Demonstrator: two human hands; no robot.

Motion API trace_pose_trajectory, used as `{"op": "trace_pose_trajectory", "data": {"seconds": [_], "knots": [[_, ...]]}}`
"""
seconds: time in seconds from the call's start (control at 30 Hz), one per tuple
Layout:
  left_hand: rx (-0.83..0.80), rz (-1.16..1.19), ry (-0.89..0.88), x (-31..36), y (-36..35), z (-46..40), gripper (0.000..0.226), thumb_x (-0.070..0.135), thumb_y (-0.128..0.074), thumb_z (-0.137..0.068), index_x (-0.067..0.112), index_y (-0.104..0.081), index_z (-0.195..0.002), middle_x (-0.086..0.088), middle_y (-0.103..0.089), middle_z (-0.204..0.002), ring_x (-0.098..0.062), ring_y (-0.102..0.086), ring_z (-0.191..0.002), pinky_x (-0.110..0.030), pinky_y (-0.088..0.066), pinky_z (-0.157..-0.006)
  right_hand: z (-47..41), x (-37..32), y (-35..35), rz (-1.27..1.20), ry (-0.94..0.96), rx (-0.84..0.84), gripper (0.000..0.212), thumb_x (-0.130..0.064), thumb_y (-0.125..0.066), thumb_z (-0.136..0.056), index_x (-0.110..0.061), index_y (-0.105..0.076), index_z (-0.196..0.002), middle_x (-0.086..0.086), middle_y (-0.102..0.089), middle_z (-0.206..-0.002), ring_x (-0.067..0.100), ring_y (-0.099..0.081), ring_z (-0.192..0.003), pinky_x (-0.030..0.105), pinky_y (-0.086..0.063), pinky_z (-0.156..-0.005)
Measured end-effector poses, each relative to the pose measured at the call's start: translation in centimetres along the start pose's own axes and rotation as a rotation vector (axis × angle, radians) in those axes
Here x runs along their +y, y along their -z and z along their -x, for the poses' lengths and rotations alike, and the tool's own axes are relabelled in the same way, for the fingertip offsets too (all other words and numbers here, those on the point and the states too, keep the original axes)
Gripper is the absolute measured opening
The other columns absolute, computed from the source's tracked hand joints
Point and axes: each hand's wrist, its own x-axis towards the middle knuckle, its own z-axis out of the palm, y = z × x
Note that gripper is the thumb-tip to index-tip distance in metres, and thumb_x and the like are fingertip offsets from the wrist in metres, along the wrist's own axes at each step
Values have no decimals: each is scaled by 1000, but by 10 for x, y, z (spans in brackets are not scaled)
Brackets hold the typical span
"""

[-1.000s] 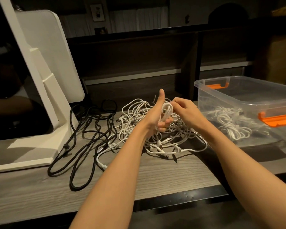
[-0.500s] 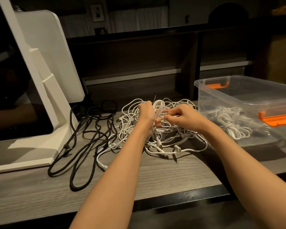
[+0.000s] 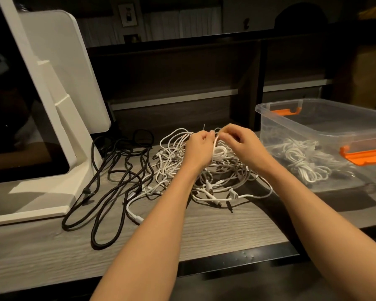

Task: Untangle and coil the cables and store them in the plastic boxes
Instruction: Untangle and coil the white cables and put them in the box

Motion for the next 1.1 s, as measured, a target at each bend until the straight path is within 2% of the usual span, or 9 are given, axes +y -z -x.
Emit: {"op": "trace_pose_trajectory", "data": {"seconds": [0.13,0.23,0.3,0.4,0.53,0.7,0.77,0.9,1.1], "knots": [[-102,112,105,7,-3,5,37,41,-30,-105,12,-53,-108,-3,-52,-77,-10,-48,-56,-17,-38,-40,-2,11,1,4,-172,-40,18,-24,-66,-89,-13,-64,-75,-5,-55,-64,0,-46,-54,11,-37,-54],[61,224,120,4,-2,2,32,43,-39,-102,14,-52,-107,-6,-56,-82,-13,-51,-57,-19,-40,-43,0,9,-1,99,-156,-163,24,-21,-62,-91,-17,-60,-68,-7,-51,-59,-2,-45,-49,11,-36,-51],[223,209,79,-2,-1,-2,23,44,-45,-100,21,-50,-96,-5,-58,-83,-17,-54,-67,-27,-42,-56,1,4,-2,153,-112,-271,15,-21,-60,-93,-19,-63,-79,-4,-55,-65,1,-50,-57,15,-39,-57],[368,158,35,-5,1,-2,24,41,-49,-99,20,-49,-89,2,-54,-73,-10,-52,-64,-21,-39,-57,3,-3,-1,134,-111,-402,11,-21,-58,-94,-17,-66,-101,-1,-62,-72,4,-57,-63,19,-47,-61],[437,-14,-30,-6,4,-1,21,32,-59,-96,14,-55,-85,6,-51,-68,-3,-48,-60,-11,-35,-52,7,-12,-3,183,1,-307,16,-28,-64,-89,-17,-67,-79,-2,-61,-57,4,-53,-46,12,-43,-49],[266,-62,-155,-4,1,1,8,22,-56,-98,16,-57,-92,3,-55,-68,-11,-53,-61,-24,-47,-59,5,-8,-1,269,131,-75,27,-37,-57,-92,-32,-58,-65,-14,-52,-55,-1,-52,-56,14,-33,-54],[139,10,-153,-2,2,1,8,18,-50,-100,18,-57,-97,0,-59,-77,-11,-56,-66,-21,-46,-60,4,-6,-1,213,103,-2,31,-34,-54,-95,-37,-52,-64,-15,-52,-56,-2,-51,-56,18,-33,-55],[-102,0,-107,0,1,2,20,21,-42,-104,14,-57,-115,-4,-64,-105,-14,-63,-87,-21,-48,-62,3,-3,-6,75,18,45,24,-32,-61,-90,-23,-60,-67,-11,-54,-59,-2,-50,-55,12,-36,-55],[-125,264,28,6,-1,7,33,28,-32,-107,6,-53,-119,-6,-56,-73,0,-49,-38,-16,-37,-35,-2,10,-4,-45,-211,13,37,-37,-62,-89,-3,-63,-74,1,-52,-59,5,-44,-51,14,-35,-50]]}}
